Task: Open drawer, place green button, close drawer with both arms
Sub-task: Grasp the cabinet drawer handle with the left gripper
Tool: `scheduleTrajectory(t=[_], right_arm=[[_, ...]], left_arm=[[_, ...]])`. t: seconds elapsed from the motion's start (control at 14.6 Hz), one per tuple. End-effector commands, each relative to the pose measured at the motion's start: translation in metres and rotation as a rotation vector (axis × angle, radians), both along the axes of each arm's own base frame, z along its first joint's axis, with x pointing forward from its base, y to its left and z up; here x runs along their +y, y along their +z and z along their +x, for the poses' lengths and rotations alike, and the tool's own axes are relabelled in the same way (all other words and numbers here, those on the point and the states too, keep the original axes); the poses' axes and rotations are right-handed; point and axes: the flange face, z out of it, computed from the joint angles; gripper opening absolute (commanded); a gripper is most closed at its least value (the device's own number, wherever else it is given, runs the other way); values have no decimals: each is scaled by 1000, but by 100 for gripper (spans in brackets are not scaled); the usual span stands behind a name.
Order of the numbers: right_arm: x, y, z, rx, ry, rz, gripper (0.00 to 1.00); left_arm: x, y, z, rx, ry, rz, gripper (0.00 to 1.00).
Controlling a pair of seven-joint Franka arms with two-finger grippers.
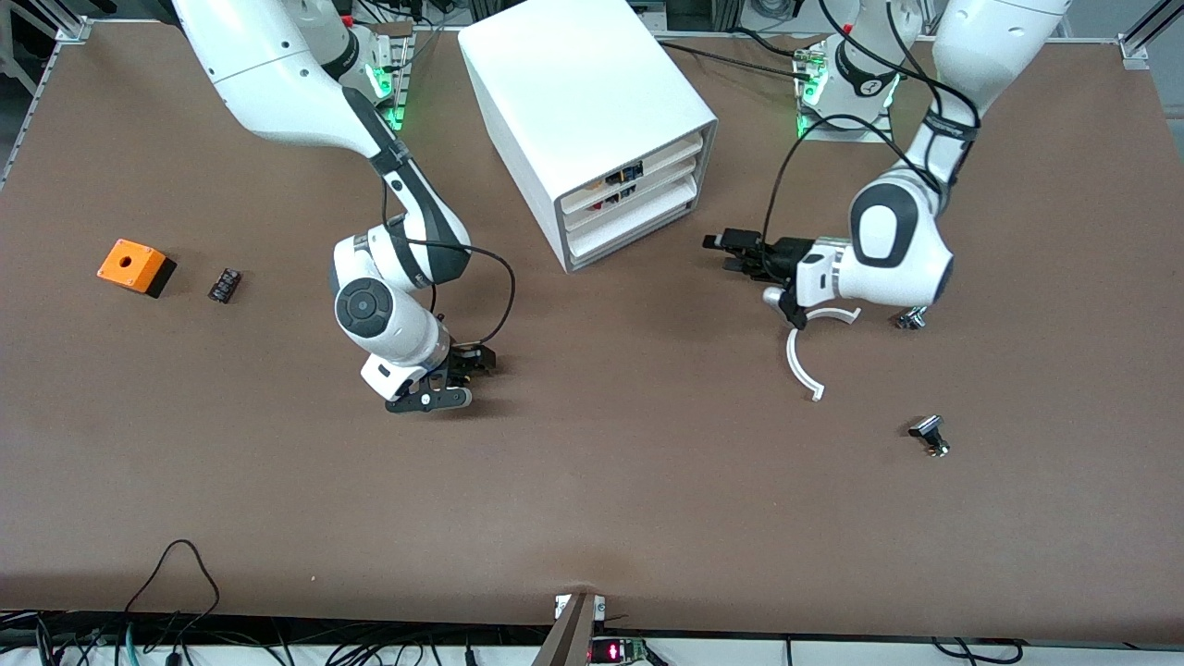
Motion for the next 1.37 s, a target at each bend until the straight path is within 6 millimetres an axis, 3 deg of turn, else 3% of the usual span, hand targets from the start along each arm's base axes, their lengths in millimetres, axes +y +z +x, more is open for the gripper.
scheduleTrajectory(t=[0.0,0.14,0.27,0.55,0.76,0.96,1.3], right_arm=[[-4,-5,-4,-3,-19,2,99],[-4,-7,-4,-1,-42,2,94],[-2,-11,-5,-1,-52,1,80],[-3,-9,-4,-2,-54,1,38],[-2,-8,-4,-1,-56,3,0],[-4,11,3,-8,-119,9,0],[0,87,34,98,-237,29,0]], left_arm=[[-11,-15,-17,-41,-2,-60,88],[-21,-29,-23,-84,6,-134,83],[-31,-51,-33,-127,12,-204,74],[-51,-69,-50,-103,46,-260,69],[-66,-68,-59,-80,62,-286,66],[-73,-79,-71,-41,62,-295,59],[-79,-94,-84,-24,44,-312,41]])
